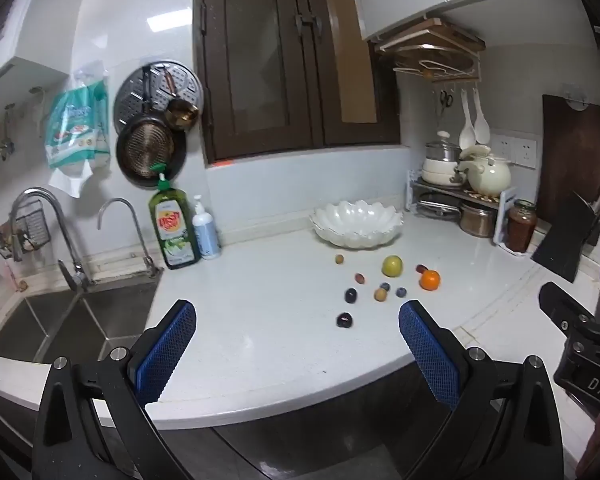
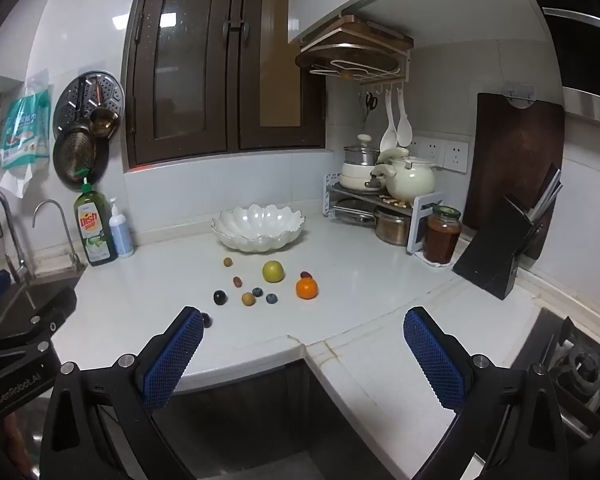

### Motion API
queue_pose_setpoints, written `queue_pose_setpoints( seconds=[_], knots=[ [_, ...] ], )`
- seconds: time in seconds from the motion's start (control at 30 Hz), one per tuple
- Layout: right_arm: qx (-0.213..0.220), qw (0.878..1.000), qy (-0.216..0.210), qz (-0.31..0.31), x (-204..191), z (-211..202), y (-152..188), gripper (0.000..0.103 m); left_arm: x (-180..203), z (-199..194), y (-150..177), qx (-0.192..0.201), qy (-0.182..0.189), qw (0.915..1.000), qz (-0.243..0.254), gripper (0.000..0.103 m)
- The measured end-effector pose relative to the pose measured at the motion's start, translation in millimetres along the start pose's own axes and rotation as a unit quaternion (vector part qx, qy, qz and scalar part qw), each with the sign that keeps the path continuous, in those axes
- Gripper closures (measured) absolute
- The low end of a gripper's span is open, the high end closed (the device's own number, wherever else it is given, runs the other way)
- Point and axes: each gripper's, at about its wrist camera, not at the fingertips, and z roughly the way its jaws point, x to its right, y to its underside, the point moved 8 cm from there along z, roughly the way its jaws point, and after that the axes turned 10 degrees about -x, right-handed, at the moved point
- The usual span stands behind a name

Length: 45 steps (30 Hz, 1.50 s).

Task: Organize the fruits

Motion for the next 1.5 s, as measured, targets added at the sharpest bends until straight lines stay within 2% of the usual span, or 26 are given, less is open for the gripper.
queue_pose_setpoints(
  seconds=[0.07, 0.27, 0.73, 1.5],
  knots=[
    [0.000, 1.000, -0.004, 0.002, -0.1, -0.2, -0.1, 0.001, 5.9, -7.8, -1.4, 0.015, -0.001, 0.9998, 0.012, 0.000],
    [0.003, 1.000, -0.006, 0.004, 0.3, -0.8, -0.4, 0.001, 3.9, -10.8, -0.2, 0.007, 0.010, 0.9999, -0.006, 0.000],
    [0.001, 1.000, -0.007, 0.000, 0.5, -2.2, -6.4, 0.001, -1.3, -4.5, -3.9, -0.001, 0.020, 0.9998, -0.006, 0.000],
    [0.018, 1.000, 0.000, 0.003, 5.6, -8.2, -4.7, 0.001, 8.8, -14.9, -7.8, 0.014, 0.030, 0.9994, -0.004, 0.000]
  ],
)
